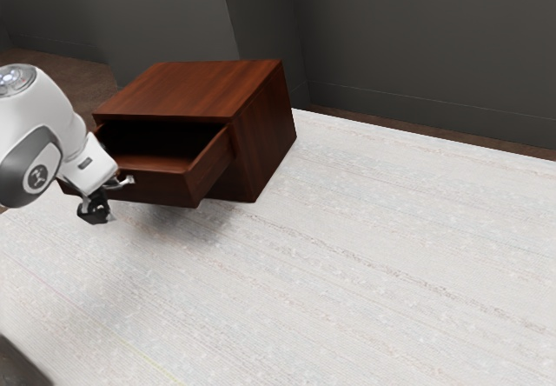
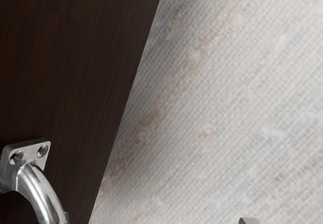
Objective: Pull the drawer handle with one arm to open the drawer
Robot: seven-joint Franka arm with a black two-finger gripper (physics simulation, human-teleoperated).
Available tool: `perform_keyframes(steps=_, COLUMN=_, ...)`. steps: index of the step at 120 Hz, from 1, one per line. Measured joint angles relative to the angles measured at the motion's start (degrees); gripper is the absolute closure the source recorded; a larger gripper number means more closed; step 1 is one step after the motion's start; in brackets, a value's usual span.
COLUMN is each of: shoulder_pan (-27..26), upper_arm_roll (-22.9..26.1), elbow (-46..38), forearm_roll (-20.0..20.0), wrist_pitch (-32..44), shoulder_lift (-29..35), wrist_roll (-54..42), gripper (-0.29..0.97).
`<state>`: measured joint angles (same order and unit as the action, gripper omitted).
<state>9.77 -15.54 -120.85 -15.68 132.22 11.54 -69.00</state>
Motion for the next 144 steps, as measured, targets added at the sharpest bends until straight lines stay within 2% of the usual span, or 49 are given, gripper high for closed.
perform_keyframes(steps=6, shoulder_pan=-0.3, upper_arm_roll=-0.1, elbow=-0.4, forearm_roll=0.0, wrist_pitch=0.0, shoulder_lift=0.7, wrist_roll=0.1, gripper=0.52)
perform_keyframes(steps=10, shoulder_pan=-0.4, upper_arm_roll=-0.1, elbow=-0.5, forearm_roll=0.1, wrist_pitch=0.0, shoulder_lift=1.2, wrist_roll=0.2, gripper=0.63)
perform_keyframes(steps=14, shoulder_pan=-0.6, upper_arm_roll=-0.1, elbow=-0.5, forearm_roll=0.1, wrist_pitch=0.0, shoulder_lift=1.7, wrist_roll=0.2, gripper=0.68)
perform_keyframes(steps=24, shoulder_pan=-2.3, upper_arm_roll=-0.2, elbow=-0.5, forearm_roll=-0.1, wrist_pitch=-0.3, shoulder_lift=4.3, wrist_roll=0.2, gripper=0.43)
perform_keyframes(steps=33, shoulder_pan=-2.6, upper_arm_roll=-0.1, elbow=-0.4, forearm_roll=-0.1, wrist_pitch=-1.1, shoulder_lift=7.8, wrist_roll=0.1, gripper=0.28)
perform_keyframes(steps=49, shoulder_pan=-2.6, upper_arm_roll=2.2, elbow=0.8, forearm_roll=-0.2, wrist_pitch=-5.4, shoulder_lift=12.8, wrist_roll=0.7, gripper=0.13)
perform_keyframes(steps=57, shoulder_pan=-2.6, upper_arm_roll=4.5, elbow=5.6, forearm_roll=2.0, wrist_pitch=-11.3, shoulder_lift=13.0, wrist_roll=3.2, gripper=0.09)
perform_keyframes(steps=74, shoulder_pan=-2.6, upper_arm_roll=12.4, elbow=18.0, forearm_roll=4.9, wrist_pitch=-26.8, shoulder_lift=8.9, wrist_roll=13.6, gripper=0.04)
perform_keyframes(steps=90, shoulder_pan=-2.7, upper_arm_roll=17.3, elbow=23.3, forearm_roll=7.4, wrist_pitch=-35.5, shoulder_lift=4.7, wrist_roll=24.9, gripper=0.02)
perform_keyframes(steps=115, shoulder_pan=-2.7, upper_arm_roll=19.3, elbow=27.6, forearm_roll=10.7, wrist_pitch=-41.5, shoulder_lift=-3.3, wrist_roll=38.8, gripper=0.00)
perform_keyframes(steps=144, shoulder_pan=-2.7, upper_arm_roll=19.9, elbow=28.6, forearm_roll=11.5, wrist_pitch=-43.9, shoulder_lift=-5.2, wrist_roll=50.0, gripper=0.00)
